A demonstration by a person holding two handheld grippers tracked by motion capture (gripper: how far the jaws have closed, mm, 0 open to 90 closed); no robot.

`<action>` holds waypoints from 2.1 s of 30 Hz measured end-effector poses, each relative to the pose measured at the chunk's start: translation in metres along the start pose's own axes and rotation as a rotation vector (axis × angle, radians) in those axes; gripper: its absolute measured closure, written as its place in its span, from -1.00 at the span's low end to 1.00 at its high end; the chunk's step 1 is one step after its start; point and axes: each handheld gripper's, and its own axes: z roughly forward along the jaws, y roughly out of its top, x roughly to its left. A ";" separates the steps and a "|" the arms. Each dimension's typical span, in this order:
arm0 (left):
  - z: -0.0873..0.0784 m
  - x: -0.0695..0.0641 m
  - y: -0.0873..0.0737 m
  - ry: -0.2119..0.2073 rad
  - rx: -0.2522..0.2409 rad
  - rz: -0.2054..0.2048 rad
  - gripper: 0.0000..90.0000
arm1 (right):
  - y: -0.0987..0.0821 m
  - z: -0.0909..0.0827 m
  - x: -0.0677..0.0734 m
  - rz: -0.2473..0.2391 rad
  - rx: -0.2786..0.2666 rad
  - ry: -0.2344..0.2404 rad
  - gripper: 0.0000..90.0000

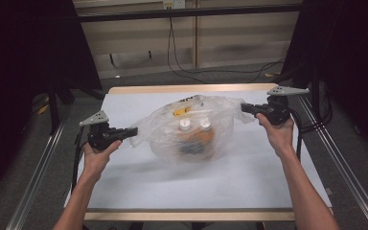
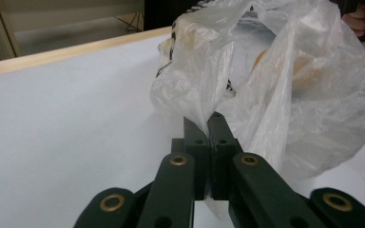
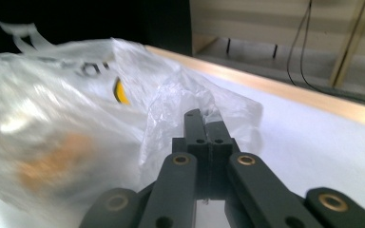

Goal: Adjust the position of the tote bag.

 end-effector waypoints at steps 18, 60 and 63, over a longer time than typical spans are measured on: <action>0.014 -0.004 -0.031 -0.051 0.187 0.028 0.99 | -0.059 -0.004 -0.013 0.037 0.122 -0.049 1.00; 0.005 -0.012 -0.023 0.007 0.071 0.002 0.17 | -0.039 -0.060 0.012 -0.033 -0.029 -0.024 0.26; 0.012 -0.025 -0.012 -0.044 0.040 0.027 0.20 | -0.031 -0.066 0.017 -0.043 -0.051 -0.013 0.22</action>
